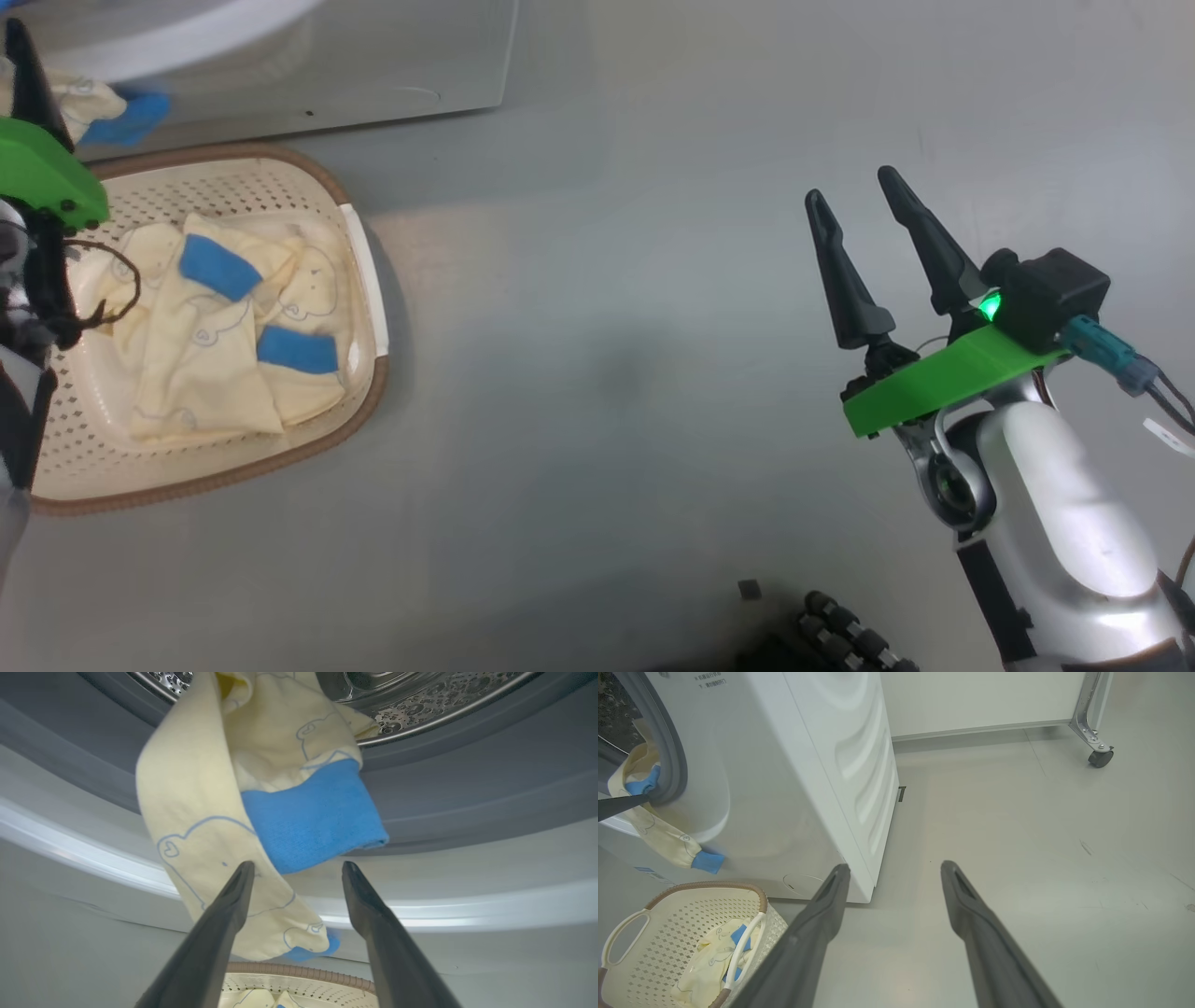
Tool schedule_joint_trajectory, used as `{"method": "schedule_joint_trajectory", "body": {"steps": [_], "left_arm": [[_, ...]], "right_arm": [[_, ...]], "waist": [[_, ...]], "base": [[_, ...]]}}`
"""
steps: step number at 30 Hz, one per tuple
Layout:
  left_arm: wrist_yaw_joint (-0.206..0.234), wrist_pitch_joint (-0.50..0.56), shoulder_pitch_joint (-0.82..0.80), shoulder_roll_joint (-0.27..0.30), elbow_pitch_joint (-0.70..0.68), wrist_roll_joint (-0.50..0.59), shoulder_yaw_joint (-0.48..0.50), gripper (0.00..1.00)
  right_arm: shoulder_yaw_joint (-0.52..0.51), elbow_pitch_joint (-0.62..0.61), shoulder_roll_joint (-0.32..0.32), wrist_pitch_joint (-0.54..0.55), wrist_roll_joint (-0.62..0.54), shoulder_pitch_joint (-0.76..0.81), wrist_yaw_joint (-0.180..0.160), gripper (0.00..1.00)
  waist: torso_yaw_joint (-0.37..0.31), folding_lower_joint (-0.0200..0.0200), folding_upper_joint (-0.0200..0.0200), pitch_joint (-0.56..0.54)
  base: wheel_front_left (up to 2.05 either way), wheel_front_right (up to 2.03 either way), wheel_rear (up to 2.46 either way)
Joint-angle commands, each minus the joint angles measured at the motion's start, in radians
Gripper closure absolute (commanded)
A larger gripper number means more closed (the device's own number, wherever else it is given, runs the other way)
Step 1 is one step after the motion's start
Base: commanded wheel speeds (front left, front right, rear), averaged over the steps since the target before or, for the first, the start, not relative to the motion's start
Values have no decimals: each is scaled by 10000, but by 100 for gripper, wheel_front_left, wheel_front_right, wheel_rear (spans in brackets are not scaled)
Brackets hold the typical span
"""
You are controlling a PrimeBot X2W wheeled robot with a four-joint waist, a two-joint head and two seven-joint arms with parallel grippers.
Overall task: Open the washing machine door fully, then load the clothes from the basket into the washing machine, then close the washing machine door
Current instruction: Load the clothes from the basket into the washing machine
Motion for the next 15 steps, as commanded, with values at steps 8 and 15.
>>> {"method": "schedule_joint_trajectory", "body": {"steps": [8, 15], "left_arm": [[385, 84, -1093, 781, 874, 248, 372, 0], [618, -56, -1353, 808, 1357, 302, 374, 0]], "right_arm": [[276, 5, 132, -208, 221, -198, 102, 0], [214, 17, 177, -222, 197, -250, 102, 0]], "waist": [[-379, -2, 0, 571], [-299, -2, 0, 718]], "base": [[0, 0, 0], [0, 0, 0]]}}
